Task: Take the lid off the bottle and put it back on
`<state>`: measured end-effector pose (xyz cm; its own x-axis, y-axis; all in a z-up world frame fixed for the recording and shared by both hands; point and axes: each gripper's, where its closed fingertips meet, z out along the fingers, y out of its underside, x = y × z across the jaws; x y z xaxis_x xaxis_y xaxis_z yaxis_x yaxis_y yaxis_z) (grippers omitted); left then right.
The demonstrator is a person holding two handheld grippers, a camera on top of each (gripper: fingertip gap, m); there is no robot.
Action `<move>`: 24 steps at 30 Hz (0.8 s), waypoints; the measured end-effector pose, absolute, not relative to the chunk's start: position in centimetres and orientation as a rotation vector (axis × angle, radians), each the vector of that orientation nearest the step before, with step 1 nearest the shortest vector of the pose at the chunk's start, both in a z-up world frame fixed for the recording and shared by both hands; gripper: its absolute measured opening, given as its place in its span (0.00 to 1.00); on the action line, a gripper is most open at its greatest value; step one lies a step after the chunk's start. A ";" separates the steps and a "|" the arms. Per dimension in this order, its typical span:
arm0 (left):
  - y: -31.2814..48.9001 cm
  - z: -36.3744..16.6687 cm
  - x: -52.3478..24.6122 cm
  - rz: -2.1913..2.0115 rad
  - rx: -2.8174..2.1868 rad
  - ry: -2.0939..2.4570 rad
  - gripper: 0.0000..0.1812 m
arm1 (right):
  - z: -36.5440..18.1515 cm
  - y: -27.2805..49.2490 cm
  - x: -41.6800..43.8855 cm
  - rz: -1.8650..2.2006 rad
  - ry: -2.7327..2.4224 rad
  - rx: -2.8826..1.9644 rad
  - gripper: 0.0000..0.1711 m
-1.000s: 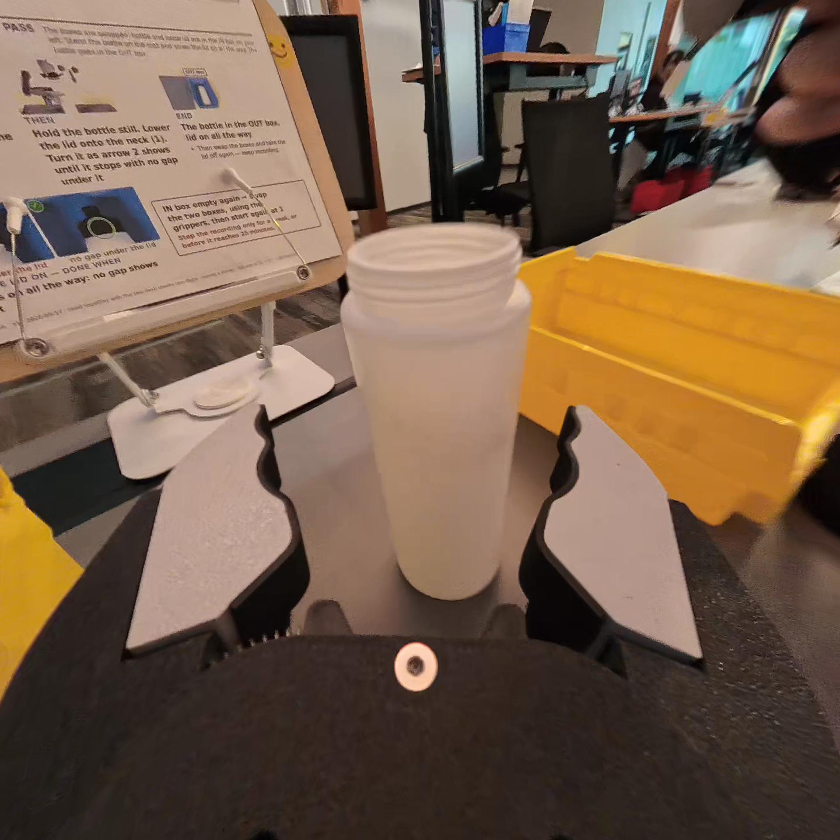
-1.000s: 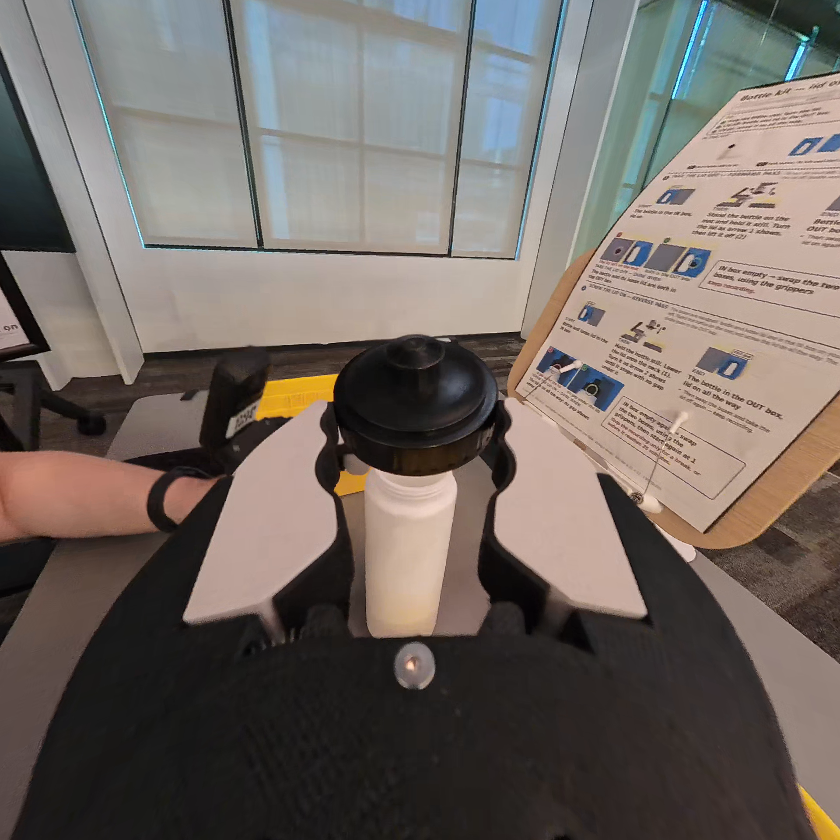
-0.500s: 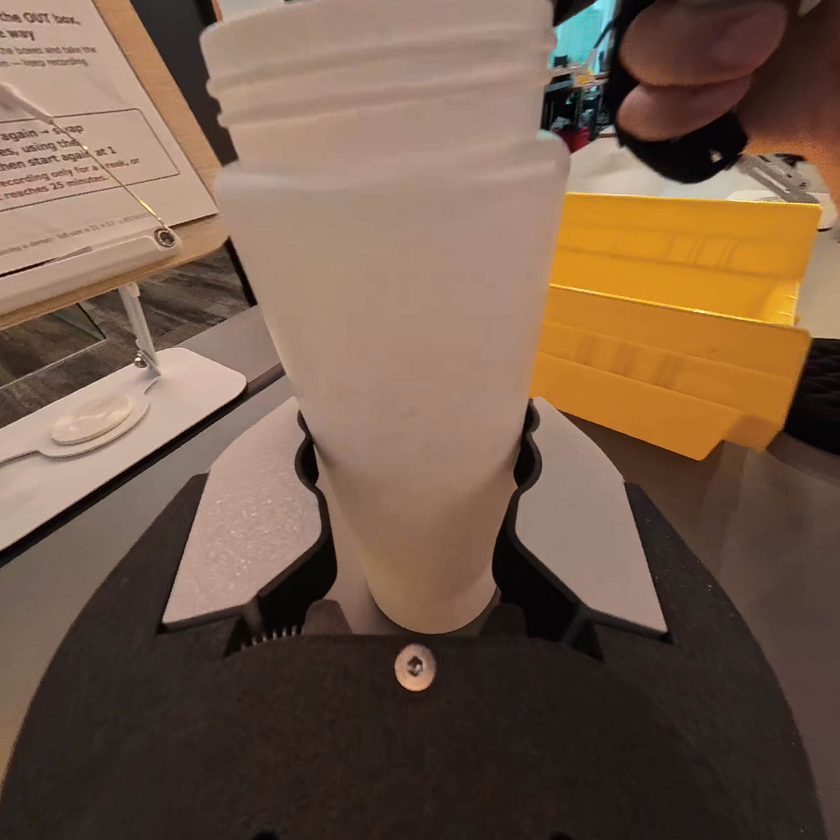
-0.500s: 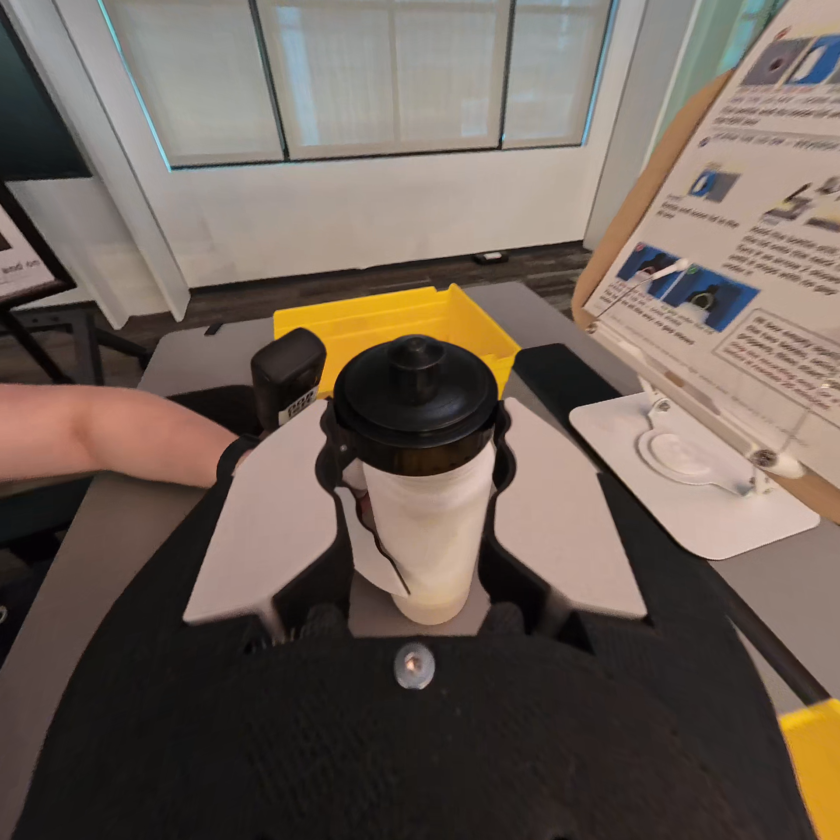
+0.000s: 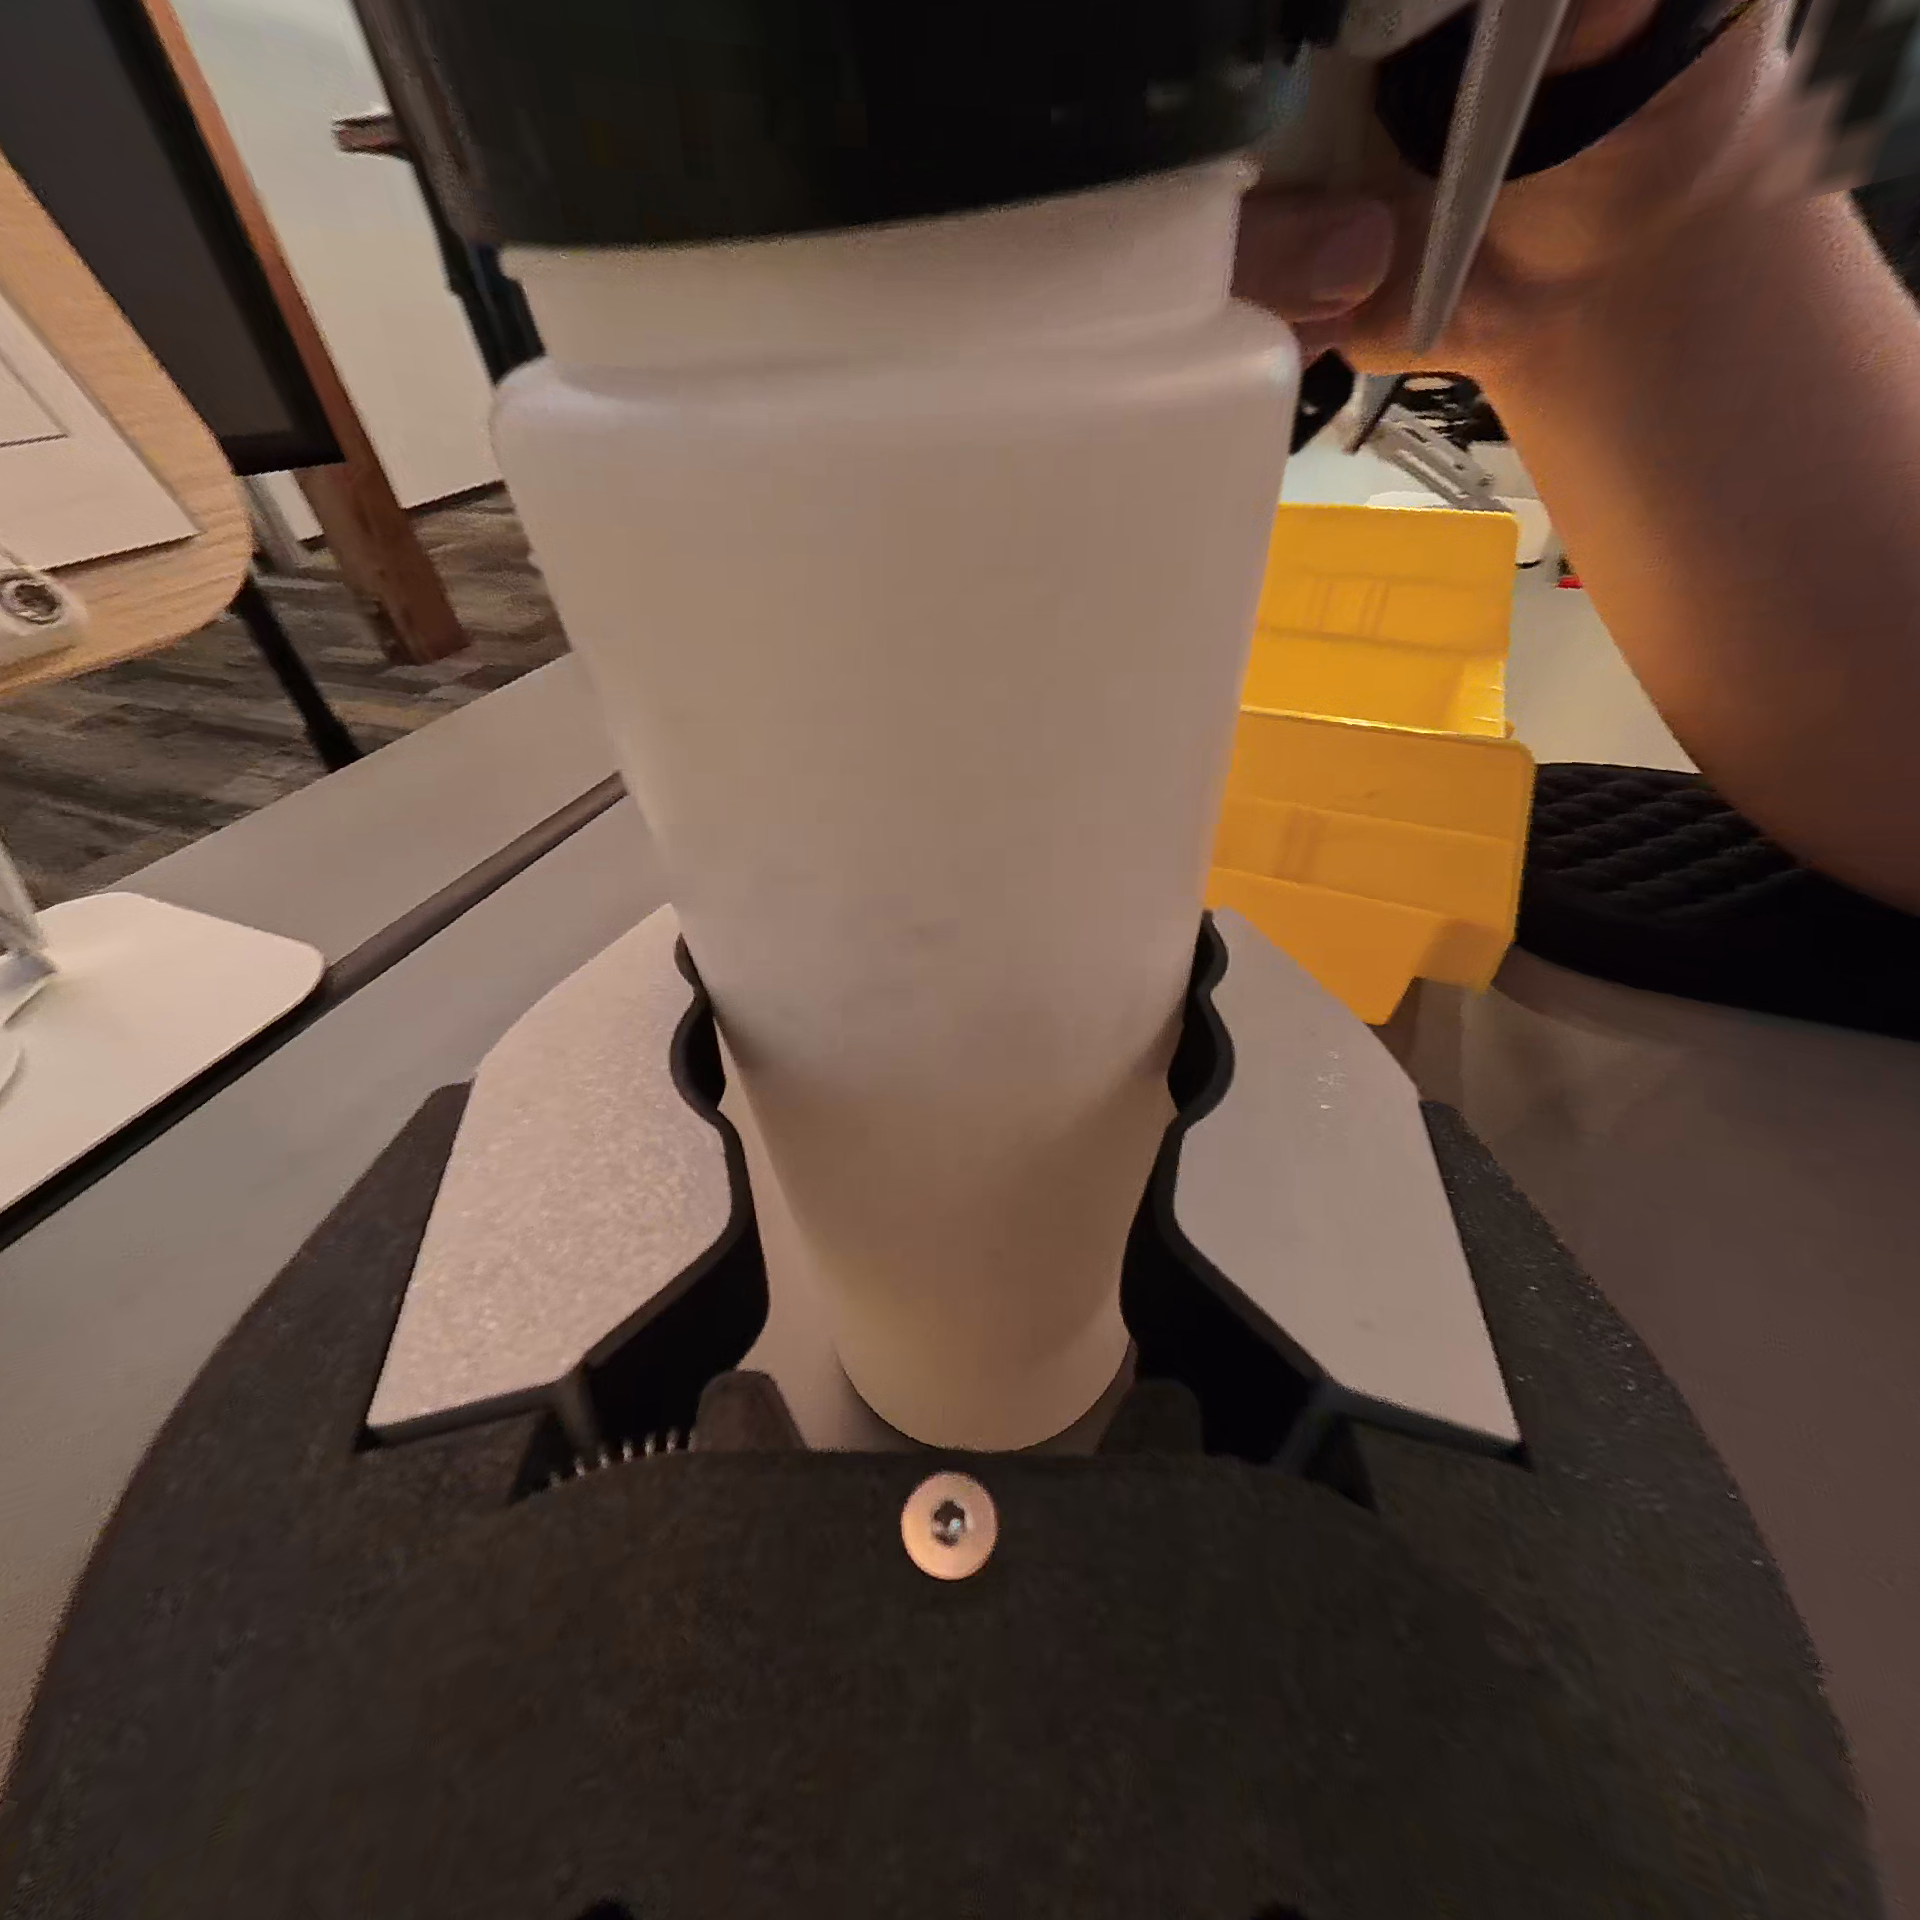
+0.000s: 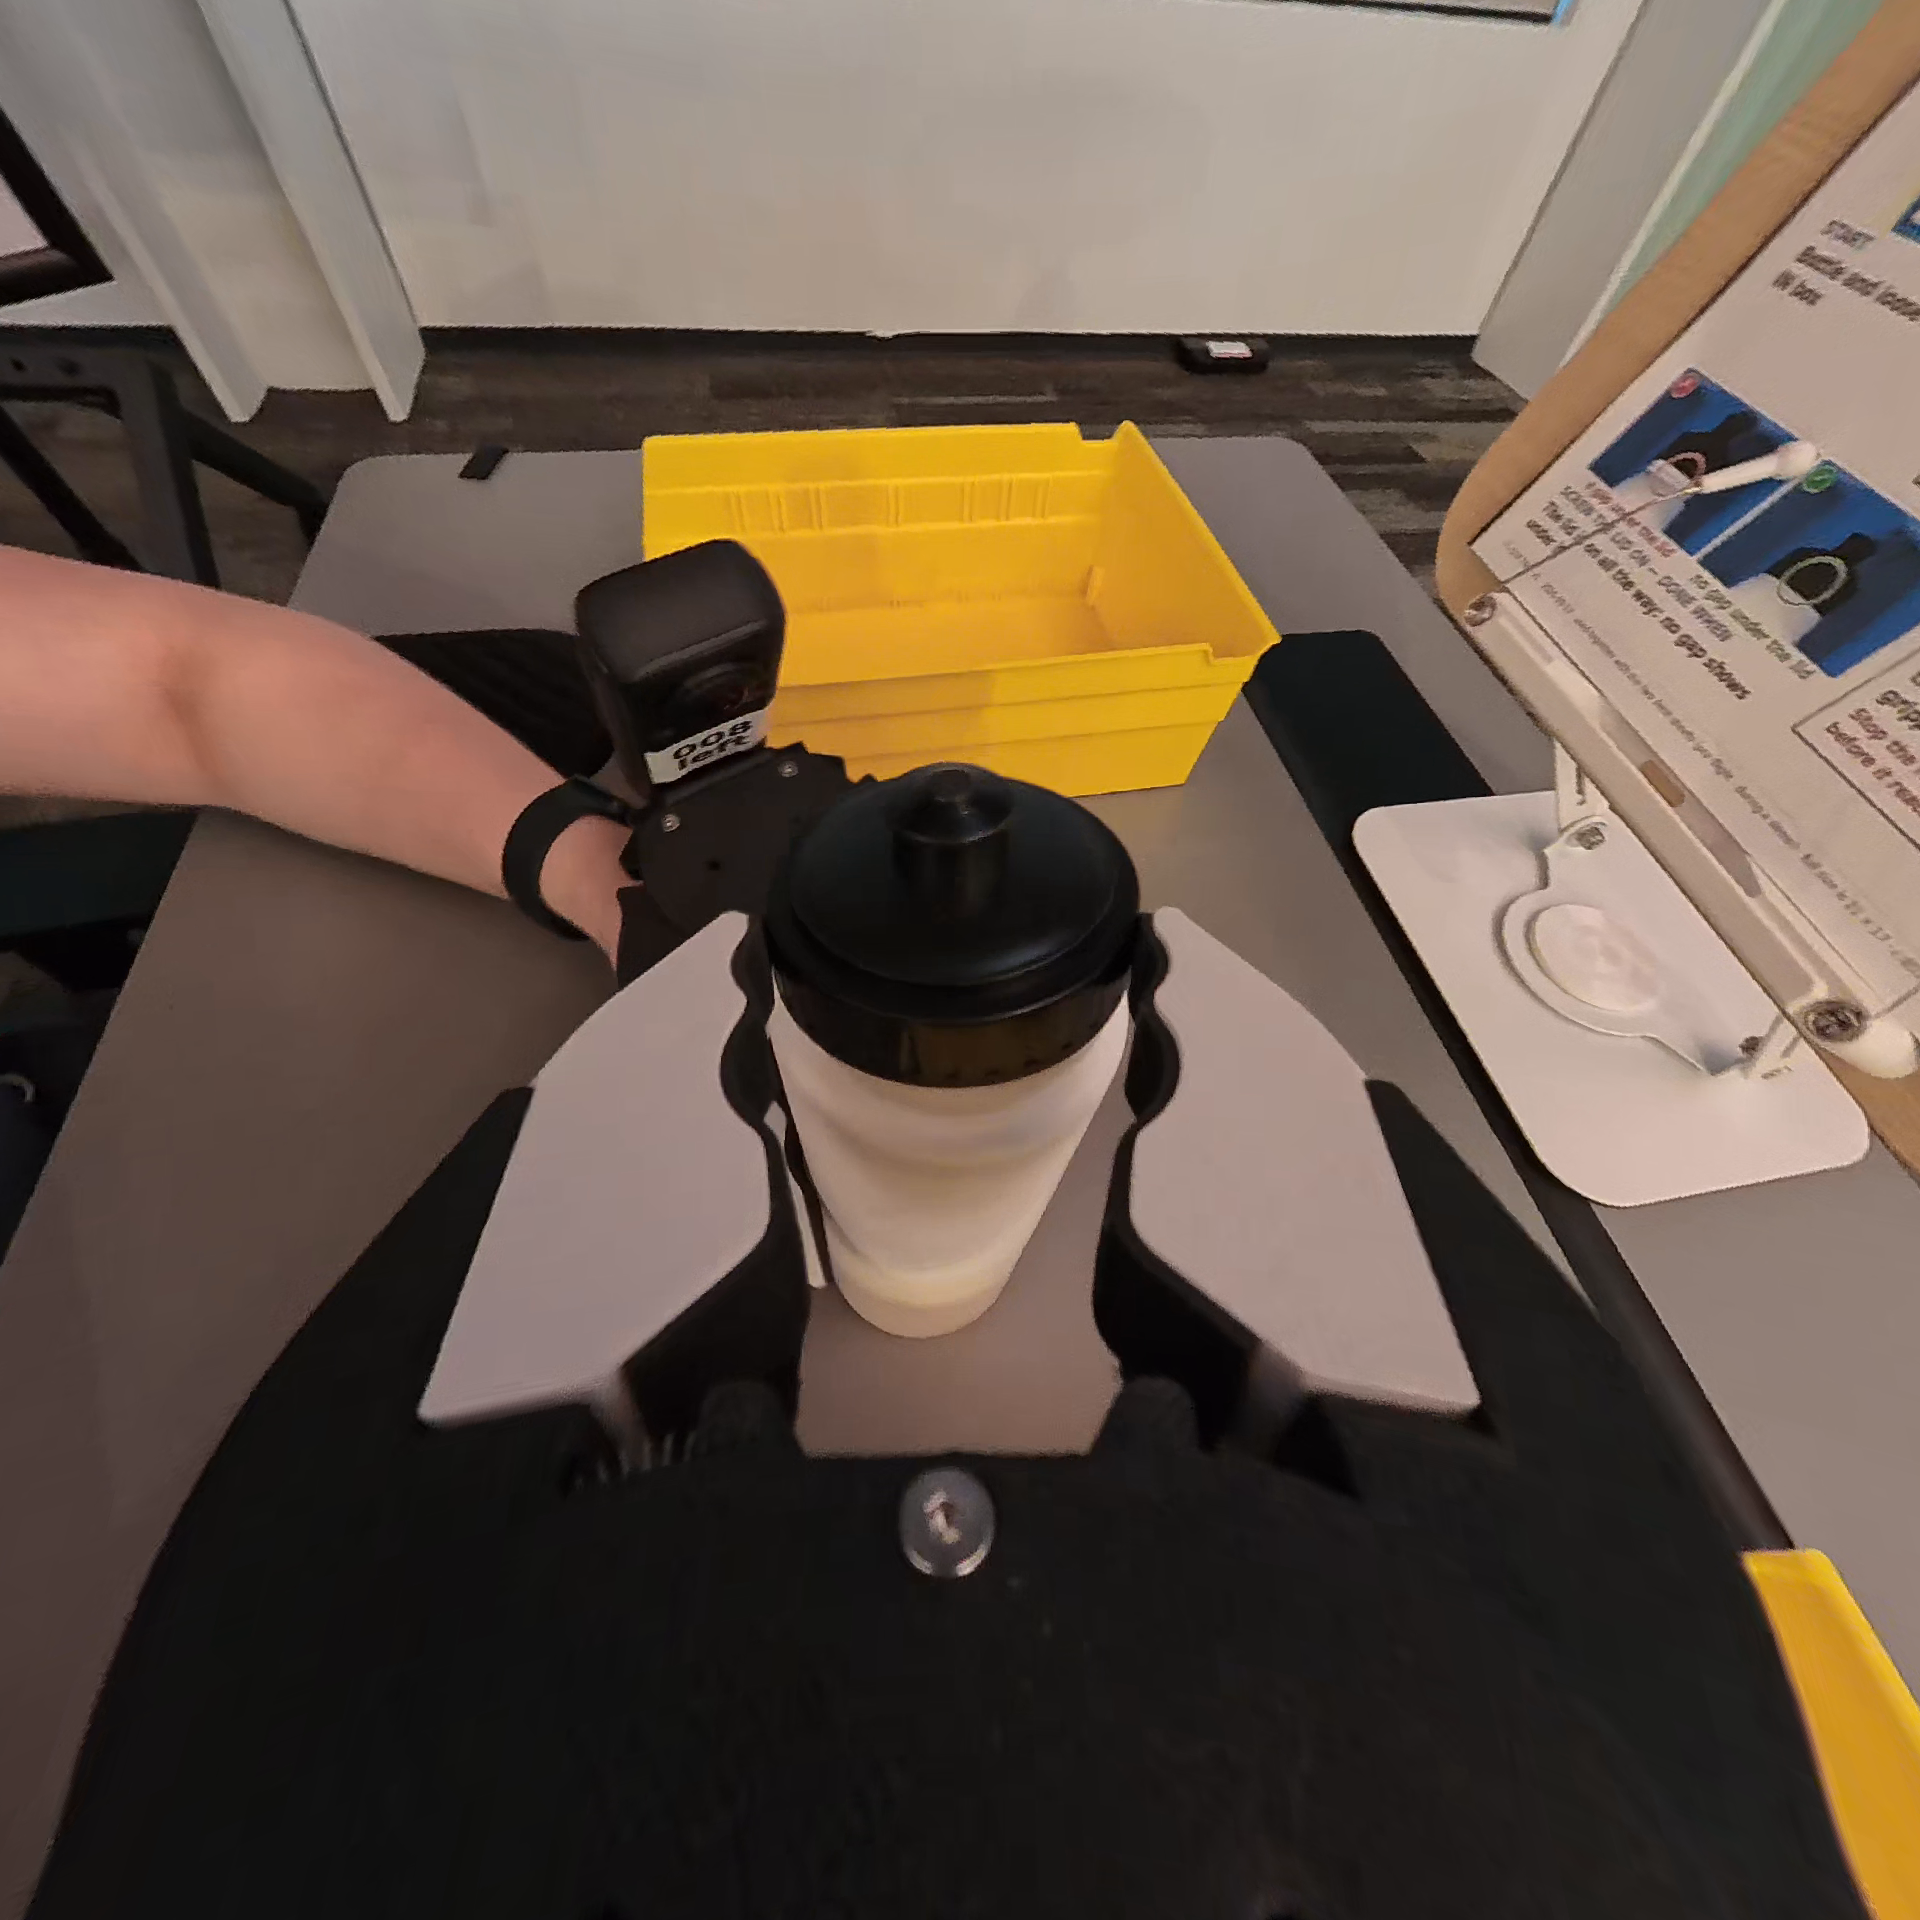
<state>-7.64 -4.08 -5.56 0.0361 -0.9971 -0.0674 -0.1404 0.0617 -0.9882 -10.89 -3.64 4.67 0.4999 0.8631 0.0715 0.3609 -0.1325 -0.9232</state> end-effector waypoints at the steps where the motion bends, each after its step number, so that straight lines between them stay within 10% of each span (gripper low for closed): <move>1: -4.5 -5.6 -7.6 -1.084 -1.263 1.331 0.48 | 4.6 -3.9 -10.9 0.618 -1.069 -1.707 0.39; 24: -8.6 -5.6 -6.9 -1.201 -1.169 1.409 0.47 | 4.9 -7.3 -9.9 0.832 -1.230 -1.526 0.50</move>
<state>-6.93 -8.63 -5.59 -0.1295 -0.9897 -0.0617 -0.0963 0.0745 -0.9926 -9.85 -7.33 4.87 0.2558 0.9648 0.0612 0.3016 -0.0195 -0.9532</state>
